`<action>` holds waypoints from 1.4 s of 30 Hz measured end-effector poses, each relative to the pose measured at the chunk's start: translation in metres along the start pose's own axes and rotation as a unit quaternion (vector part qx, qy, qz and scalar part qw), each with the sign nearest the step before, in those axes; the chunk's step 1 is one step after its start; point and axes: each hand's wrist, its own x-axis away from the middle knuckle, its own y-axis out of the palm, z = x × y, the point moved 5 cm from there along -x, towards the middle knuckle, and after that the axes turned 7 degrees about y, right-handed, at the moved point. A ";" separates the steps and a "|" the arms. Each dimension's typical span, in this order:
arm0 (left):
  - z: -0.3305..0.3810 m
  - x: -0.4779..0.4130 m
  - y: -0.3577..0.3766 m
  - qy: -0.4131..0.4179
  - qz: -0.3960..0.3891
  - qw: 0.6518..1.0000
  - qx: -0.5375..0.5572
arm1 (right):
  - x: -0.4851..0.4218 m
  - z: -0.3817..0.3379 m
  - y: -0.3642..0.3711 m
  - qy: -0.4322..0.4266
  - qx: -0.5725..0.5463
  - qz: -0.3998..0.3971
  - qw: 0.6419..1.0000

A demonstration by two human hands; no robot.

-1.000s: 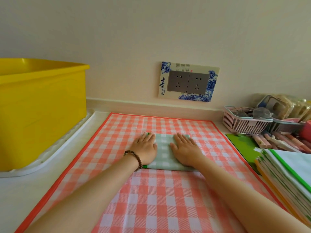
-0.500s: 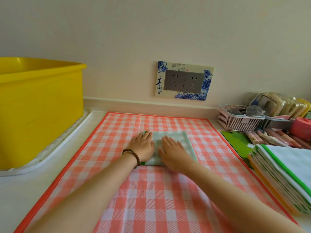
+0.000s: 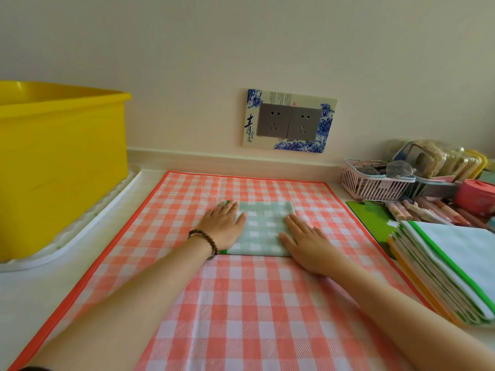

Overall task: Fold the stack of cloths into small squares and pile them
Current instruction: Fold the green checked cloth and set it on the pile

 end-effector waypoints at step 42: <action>0.188 0.005 -0.075 0.078 -0.015 0.701 0.709 | 0.111 0.162 -0.192 0.121 -0.530 0.070 0.837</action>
